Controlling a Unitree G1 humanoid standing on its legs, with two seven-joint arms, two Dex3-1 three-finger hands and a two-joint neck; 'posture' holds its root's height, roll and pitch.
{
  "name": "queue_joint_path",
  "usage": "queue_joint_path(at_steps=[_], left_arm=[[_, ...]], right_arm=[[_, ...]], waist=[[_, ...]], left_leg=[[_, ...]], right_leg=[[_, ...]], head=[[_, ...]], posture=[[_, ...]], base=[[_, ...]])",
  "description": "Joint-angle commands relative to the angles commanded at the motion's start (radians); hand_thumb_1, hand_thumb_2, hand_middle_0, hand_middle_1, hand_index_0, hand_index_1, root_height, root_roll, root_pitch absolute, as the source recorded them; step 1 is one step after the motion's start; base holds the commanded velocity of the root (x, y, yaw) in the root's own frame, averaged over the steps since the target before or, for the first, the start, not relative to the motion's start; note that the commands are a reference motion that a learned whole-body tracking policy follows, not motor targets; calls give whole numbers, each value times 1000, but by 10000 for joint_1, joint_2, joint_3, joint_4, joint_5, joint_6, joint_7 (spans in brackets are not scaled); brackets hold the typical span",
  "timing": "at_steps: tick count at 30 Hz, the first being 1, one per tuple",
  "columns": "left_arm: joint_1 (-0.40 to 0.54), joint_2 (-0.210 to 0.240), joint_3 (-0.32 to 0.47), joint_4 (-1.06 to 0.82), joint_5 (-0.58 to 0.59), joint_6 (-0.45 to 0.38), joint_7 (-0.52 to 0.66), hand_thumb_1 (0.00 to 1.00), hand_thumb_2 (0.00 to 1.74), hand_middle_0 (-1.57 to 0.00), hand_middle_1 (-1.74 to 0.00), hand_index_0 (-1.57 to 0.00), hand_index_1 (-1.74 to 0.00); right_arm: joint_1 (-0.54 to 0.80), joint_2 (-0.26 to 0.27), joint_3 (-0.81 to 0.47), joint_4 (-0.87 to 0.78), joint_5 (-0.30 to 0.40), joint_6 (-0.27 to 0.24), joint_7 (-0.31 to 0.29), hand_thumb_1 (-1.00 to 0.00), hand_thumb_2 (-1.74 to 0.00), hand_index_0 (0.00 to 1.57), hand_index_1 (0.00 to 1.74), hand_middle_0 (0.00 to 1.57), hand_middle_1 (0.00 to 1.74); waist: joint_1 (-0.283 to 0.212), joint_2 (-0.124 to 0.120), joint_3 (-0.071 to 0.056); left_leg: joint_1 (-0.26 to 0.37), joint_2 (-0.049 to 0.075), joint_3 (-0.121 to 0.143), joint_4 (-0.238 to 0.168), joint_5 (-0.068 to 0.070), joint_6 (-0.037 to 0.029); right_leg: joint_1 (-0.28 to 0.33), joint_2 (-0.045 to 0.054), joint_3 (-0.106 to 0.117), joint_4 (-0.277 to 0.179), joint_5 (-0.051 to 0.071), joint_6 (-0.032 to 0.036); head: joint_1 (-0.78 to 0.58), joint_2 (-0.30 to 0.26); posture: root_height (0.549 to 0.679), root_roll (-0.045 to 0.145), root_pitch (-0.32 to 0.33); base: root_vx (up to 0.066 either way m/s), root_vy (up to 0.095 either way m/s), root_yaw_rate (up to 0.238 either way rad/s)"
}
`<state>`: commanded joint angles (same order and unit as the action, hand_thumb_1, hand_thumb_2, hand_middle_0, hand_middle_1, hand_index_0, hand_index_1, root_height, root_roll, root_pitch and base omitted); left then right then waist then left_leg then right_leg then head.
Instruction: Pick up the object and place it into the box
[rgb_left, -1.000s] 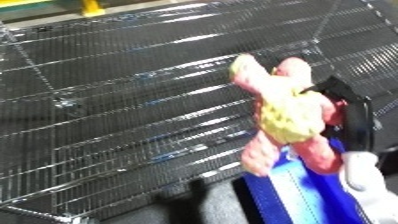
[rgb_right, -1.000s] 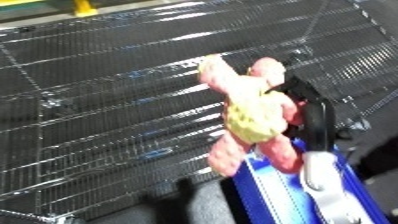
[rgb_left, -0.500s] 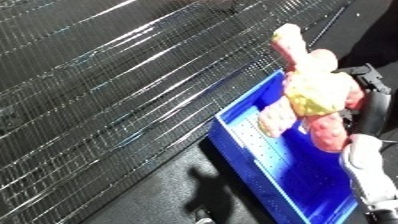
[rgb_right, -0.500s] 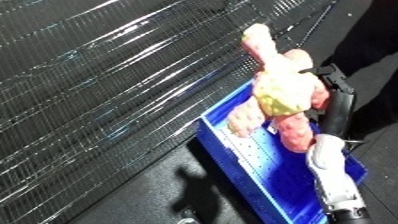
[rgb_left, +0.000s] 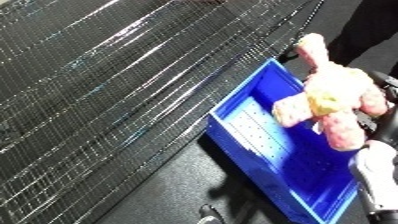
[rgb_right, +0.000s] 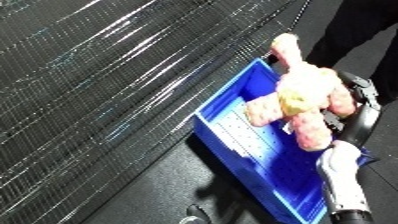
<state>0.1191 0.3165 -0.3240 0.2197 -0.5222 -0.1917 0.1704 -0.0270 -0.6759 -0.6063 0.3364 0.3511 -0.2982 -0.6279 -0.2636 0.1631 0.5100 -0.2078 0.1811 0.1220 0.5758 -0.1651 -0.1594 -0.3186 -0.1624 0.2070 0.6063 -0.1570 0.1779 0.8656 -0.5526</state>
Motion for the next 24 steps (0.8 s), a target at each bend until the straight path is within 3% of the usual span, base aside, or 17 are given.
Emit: queue_joint_path(at_steps=[3, 18, 24], left_arm=[[53, 25, 23, -32, -4, 3, -11, 1000, 1740, -1570, -1740, -1570, -1740], [300, 89, 245, -186, -35, 122, -91, 1000, 1740, -1570, -1740, -1570, -1740], [324, 103, 445, -260, -57, 244, -112, 1000, 1740, -1570, -1740, -1570, -1740]], right_arm=[[-50, -52, 14, 302, 220, -40, 59, 0, 0, 0, 0, 0, 0], [131, 115, 67, 860, 645, -85, 367, 0, 0, 0, 0, 0, 0], [302, 437, 587, 162, 315, -43, 817, 0, 0, 0, 0, 0, 0]], waist=[[59, 23, -14], [306, -18, -44], [483, -177, -72]], left_leg=[[1, 12, 11, -67, 42, -13], [13, 75, -44, -281, 211, -72], [-54, 96, -143, -240, 248, -89]], right_leg=[[13, 3, -23, -41, -11, 2], [30, 29, -135, -74, -82, 23], [40, 61, -198, -47, -127, 20]], head=[[34, 37], [55, -69], [-689, -95]], posture=[[635, 103, -179], [637, 103, -174], [636, 101, -177]], base=[[4, -20, 5], [1, -24, 20], [-6, -22, 27]])
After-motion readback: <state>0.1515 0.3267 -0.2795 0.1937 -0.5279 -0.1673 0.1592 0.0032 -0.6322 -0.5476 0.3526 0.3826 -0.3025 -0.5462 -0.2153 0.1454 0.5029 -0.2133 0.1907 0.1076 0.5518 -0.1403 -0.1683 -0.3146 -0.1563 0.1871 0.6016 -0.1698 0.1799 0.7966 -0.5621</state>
